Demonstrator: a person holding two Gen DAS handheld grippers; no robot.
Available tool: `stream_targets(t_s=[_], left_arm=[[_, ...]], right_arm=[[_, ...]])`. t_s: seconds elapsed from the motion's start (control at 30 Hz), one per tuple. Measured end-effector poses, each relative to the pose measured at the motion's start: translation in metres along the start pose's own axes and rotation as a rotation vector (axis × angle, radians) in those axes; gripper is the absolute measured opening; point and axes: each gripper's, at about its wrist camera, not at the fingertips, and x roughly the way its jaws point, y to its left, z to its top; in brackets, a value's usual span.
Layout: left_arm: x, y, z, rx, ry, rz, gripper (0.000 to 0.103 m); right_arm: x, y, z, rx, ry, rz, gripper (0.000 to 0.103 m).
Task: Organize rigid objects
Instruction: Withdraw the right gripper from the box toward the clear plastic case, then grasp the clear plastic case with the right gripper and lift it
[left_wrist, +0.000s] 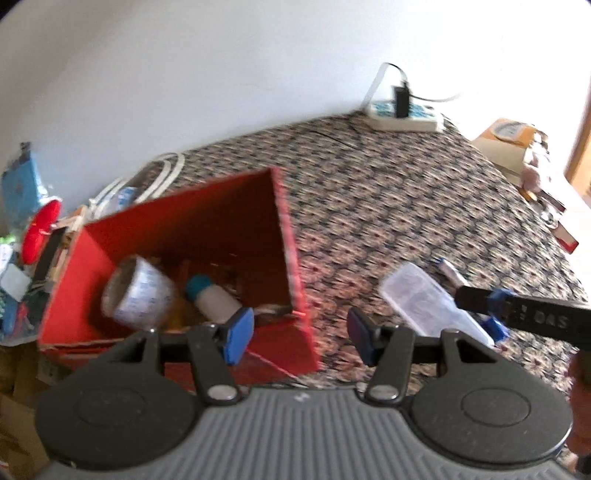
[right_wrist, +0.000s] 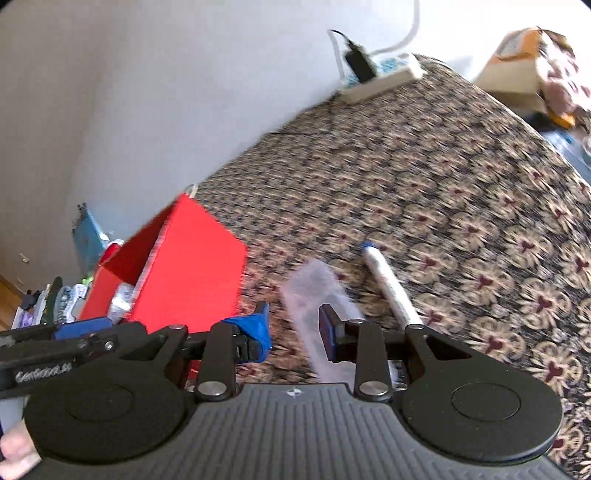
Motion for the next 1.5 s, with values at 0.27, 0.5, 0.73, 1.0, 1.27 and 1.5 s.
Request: stream_targets(t_s=[0.27, 0.5, 0.73, 1.0, 1.27, 1.5], left_arm=[[0.023, -0.044, -0.013, 0.048, 0.047, -0.179, 0.059], [0.058, -0.063, -0.023, 0.021, 0.109, -0.336, 0.061], [0.089, -0.065, -0.027, -0.022, 0.173, -0.37, 0.062], [0.096, -0.07, -0.028, 0.005, 0.182, -0.398, 0.066], [0.116, -0.07, -0.021, 0.017, 0.203, -0.355, 0.066], [0.13, -0.07, -0.017, 0.015, 0.19, -0.284, 0.067]], right_arm=[[0.012, -0.032, 0.0, 0.041, 0.044, 0.004, 0.013], [0.038, -0.049, 0.009, 0.055, 0.119, 0.042, 0.014], [0.057, -0.057, 0.015, 0.11, 0.186, 0.11, 0.014], [0.063, -0.05, 0.009, 0.097, 0.254, 0.181, 0.014], [0.076, -0.052, 0.024, 0.117, 0.241, 0.173, 0.014], [0.088, -0.048, 0.024, 0.149, 0.249, 0.19, 0.013]])
